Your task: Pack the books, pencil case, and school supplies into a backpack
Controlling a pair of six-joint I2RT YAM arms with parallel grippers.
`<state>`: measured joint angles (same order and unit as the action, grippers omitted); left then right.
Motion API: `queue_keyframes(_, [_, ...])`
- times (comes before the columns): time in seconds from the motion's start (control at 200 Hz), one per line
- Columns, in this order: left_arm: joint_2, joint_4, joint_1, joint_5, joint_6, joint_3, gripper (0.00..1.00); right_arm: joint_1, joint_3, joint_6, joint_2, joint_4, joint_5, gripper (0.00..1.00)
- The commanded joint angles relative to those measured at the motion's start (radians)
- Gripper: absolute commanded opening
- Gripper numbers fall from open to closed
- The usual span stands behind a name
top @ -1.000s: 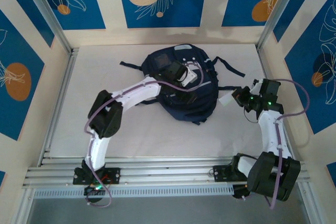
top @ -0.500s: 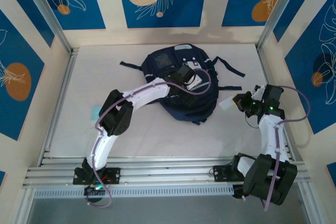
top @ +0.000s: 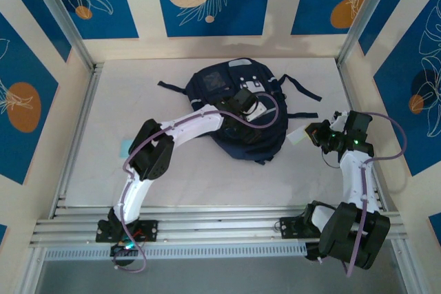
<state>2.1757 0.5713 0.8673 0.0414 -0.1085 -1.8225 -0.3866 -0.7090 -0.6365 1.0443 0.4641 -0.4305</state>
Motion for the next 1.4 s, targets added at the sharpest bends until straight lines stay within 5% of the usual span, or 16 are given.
queue_keyframes(0.0, [0.039, 0.104, 0.031, -0.058, -0.012, -0.002, 0.94, -0.006, 0.016, -0.012, -0.026, -0.003, -0.033, 0.0])
queue_keyframes(0.205, [0.142, 0.122, 0.024, 0.019, -0.029, -0.047, 0.93, -0.006, 0.022, -0.028, -0.026, -0.016, -0.054, 0.0])
queue_keyframes(0.335, [0.177, 0.122, 0.021, 0.088, -0.028, -0.061, 0.83, -0.004, 0.027, -0.037, -0.033, -0.023, -0.058, 0.0])
queue_keyframes(0.58, [0.106, 0.128, 0.006, 0.011, -0.004, -0.071, 0.0, 0.0, 0.03, -0.048, -0.023, -0.038, -0.064, 0.0])
queue_keyframes(0.875, [-0.039, 0.117, -0.039, -0.204, 0.156, -0.136, 0.0, 0.034, 0.034, -0.069, -0.02, -0.074, -0.064, 0.0])
queue_keyframes(1.395, [-0.145, -0.02, -0.102, -0.374, 0.379, -0.143, 0.0, 0.334, -0.009, -0.256, 0.153, -0.323, 0.016, 0.0])
